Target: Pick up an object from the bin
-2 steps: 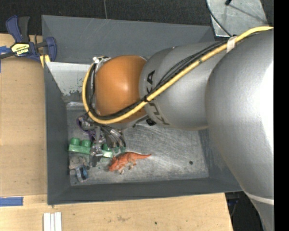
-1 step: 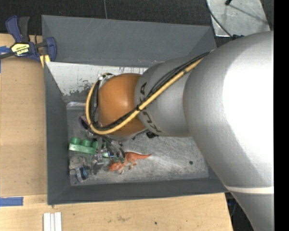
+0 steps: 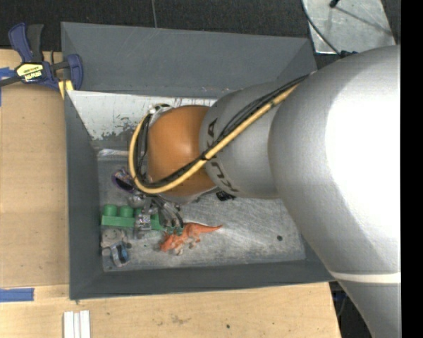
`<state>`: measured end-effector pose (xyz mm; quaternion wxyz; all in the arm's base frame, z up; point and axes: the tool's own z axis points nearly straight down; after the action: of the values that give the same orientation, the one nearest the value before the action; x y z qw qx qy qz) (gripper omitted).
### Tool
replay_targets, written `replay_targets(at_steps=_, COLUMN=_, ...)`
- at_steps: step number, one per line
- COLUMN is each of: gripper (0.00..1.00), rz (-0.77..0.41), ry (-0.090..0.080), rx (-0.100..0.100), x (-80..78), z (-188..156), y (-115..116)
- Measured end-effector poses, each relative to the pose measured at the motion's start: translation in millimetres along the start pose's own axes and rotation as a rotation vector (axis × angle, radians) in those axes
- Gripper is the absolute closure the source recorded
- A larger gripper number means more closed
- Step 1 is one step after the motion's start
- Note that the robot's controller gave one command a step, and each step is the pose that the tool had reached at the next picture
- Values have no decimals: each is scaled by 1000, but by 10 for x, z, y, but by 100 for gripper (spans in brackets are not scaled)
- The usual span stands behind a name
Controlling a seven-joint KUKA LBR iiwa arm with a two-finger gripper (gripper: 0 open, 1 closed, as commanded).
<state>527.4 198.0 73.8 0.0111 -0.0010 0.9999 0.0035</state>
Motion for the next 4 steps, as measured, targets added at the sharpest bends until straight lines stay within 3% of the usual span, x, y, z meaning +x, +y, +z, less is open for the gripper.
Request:
replay_targets(at_steps=2, gripper=100, rz=6, ry=9, rx=3, x=7, z=-29, y=3)
replay_targets(at_steps=3, gripper=100, rz=5, ry=25, rx=9, x=39, z=-141, y=-6)
replay_targets(at_steps=4, gripper=100, rz=6, ry=26, rx=9, x=38, z=-354, y=-5)
